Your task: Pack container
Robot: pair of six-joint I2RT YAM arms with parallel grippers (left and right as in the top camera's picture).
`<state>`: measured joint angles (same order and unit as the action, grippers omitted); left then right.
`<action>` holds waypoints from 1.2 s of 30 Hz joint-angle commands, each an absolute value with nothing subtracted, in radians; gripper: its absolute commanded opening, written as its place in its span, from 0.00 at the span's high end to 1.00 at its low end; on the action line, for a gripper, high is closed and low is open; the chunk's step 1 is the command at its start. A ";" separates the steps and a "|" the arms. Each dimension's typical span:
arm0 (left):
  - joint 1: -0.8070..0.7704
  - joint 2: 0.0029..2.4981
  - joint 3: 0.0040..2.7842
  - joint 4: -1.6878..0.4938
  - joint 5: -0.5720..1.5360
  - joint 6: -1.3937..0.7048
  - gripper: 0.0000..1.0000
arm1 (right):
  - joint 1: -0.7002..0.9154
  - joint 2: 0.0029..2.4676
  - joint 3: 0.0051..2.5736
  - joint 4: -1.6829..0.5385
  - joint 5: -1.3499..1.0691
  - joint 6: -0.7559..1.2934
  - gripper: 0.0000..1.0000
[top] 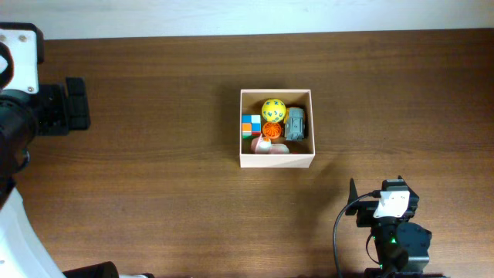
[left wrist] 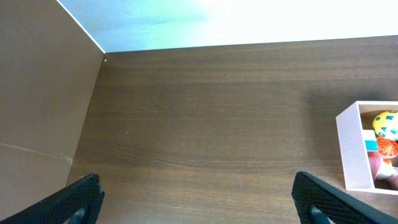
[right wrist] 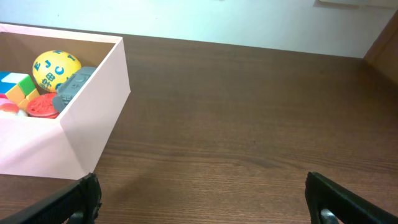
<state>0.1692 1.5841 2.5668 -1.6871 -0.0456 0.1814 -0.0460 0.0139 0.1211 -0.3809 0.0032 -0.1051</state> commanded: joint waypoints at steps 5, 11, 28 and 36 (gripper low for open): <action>0.173 1.591 2.568 -1.656 -0.060 0.231 0.01 | -0.048 0.004 0.113 -0.379 0.012 -0.104 0.01; 0.173 1.523 2.409 -1.407 -0.036 0.241 0.01 | -0.048 0.004 0.113 -0.379 0.012 -0.104 0.01; 0.173 0.953 1.001 -0.327 0.149 0.241 0.01 | -0.048 0.004 0.113 -0.379 0.012 -0.104 0.01; 0.171 0.746 0.629 -0.064 0.196 0.240 0.01 | -0.048 0.004 0.113 -0.379 0.012 -0.104 0.01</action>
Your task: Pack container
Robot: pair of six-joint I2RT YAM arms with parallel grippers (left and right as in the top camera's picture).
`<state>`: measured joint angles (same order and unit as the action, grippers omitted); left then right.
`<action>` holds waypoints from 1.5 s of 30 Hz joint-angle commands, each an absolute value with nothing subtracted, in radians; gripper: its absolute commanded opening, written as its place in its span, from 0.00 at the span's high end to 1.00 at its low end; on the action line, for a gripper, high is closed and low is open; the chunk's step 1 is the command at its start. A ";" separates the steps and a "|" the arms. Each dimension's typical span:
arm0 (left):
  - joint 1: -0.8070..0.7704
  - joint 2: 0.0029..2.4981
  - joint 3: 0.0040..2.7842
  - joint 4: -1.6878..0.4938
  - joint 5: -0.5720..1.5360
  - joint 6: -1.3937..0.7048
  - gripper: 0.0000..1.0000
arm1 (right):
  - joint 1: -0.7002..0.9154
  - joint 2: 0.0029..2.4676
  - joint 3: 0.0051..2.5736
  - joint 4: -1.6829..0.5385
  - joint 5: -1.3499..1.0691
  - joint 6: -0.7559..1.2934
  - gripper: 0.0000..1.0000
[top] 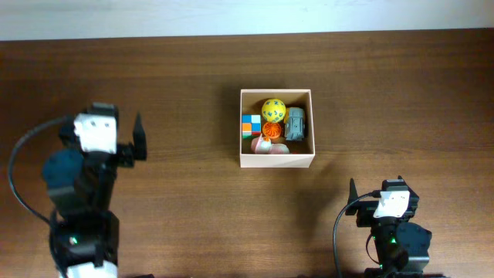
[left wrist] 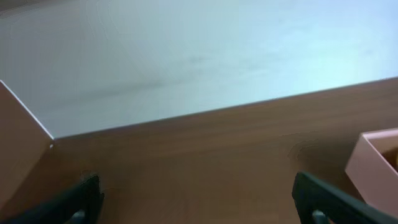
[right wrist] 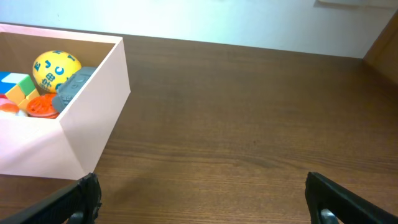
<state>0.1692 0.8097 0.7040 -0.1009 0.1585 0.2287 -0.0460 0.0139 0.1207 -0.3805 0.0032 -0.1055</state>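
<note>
A pale pink open box (top: 276, 160) sits mid-table, holding a yellow lettered ball (top: 273, 109), a colour cube (top: 251, 124), an orange disc (top: 271, 130), a grey toy (top: 296, 123) and a pinkish-white item (top: 268, 145). From the right wrist the box (right wrist: 93, 106) is at the left with the ball (right wrist: 56, 69) inside. My left gripper (left wrist: 196, 202) is open and empty, well left of the box (left wrist: 373, 168). My right gripper (right wrist: 202, 199) is open and empty over bare wood, front right of the box.
The brown wooden table (top: 185, 85) runs to a white wall (left wrist: 199, 56) at the back. The left arm (top: 85, 193) stands at the left side, the right arm (top: 390, 224) at the front right edge.
The left arm has moved from the far left edge to a spot nearer the middle-left, and its camera now tilts up toward the wall. The right arm and box contents are unchanged.
</note>
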 commanded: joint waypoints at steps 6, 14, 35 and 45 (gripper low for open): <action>0.159 0.593 0.468 -0.057 0.196 0.241 0.01 | -0.048 0.004 0.113 -0.379 0.012 -0.104 0.01; 0.107 0.398 0.308 -0.056 0.195 0.241 0.01 | -0.048 0.004 0.113 -0.379 0.012 -0.104 0.01; 0.036 0.061 0.040 -0.058 0.194 0.241 0.01 | -0.048 0.004 0.113 -0.379 0.012 -0.104 0.01; 0.032 0.005 0.009 -0.062 0.184 0.241 0.01 | -0.048 0.004 0.113 -0.379 0.012 -0.104 0.01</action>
